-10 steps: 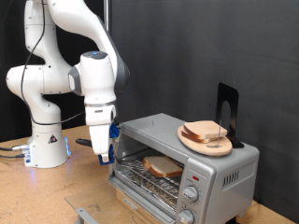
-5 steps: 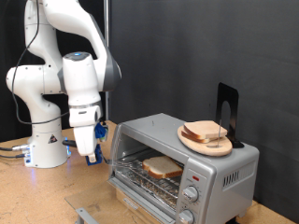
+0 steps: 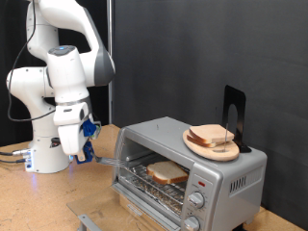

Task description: Make a piece of toast with the oven

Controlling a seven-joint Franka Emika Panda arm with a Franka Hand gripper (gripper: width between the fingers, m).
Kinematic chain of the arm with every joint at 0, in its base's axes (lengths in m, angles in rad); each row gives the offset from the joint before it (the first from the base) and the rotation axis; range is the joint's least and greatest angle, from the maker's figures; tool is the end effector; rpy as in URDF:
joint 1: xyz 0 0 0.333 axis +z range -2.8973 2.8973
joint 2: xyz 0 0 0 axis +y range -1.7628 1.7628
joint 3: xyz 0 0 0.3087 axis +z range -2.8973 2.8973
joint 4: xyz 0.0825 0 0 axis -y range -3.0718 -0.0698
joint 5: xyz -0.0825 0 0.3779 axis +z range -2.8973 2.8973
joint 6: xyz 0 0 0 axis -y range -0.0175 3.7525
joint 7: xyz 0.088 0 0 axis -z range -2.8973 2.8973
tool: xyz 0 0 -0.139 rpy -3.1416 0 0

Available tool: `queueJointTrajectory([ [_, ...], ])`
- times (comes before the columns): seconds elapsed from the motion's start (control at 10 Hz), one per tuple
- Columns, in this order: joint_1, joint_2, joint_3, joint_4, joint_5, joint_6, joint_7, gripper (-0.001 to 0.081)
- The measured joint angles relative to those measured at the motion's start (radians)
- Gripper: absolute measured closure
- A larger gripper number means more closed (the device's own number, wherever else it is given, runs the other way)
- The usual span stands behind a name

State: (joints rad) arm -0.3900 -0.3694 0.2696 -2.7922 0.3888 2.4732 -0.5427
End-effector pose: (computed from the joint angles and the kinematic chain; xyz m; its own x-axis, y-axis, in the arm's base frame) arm 0.3684 -0.0495 0.2821 0.9895 0.0994 0.1052 0.1117 -0.9866 -0.1187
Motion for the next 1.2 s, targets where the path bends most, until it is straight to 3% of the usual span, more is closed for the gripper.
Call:
queueJointTrajectory([
  [0.1,0.002,0.0,0.001,0.0,0.007,0.003,-0.001,0.0406],
  [0.3,0.028,-0.01,-0.032,0.009,0.133,-0.003,-0.08,0.0406],
  [0.5,0.037,-0.068,-0.086,0.027,0.208,-0.097,-0.143,0.0406],
  [0.7,0.037,-0.145,-0.116,0.042,0.225,-0.18,-0.152,0.0406],
  [0.9,0.037,-0.196,-0.116,0.051,0.238,-0.211,-0.133,0.0406],
  [1.2,0.037,-0.214,-0.116,0.063,0.237,-0.261,-0.115,0.0406],
])
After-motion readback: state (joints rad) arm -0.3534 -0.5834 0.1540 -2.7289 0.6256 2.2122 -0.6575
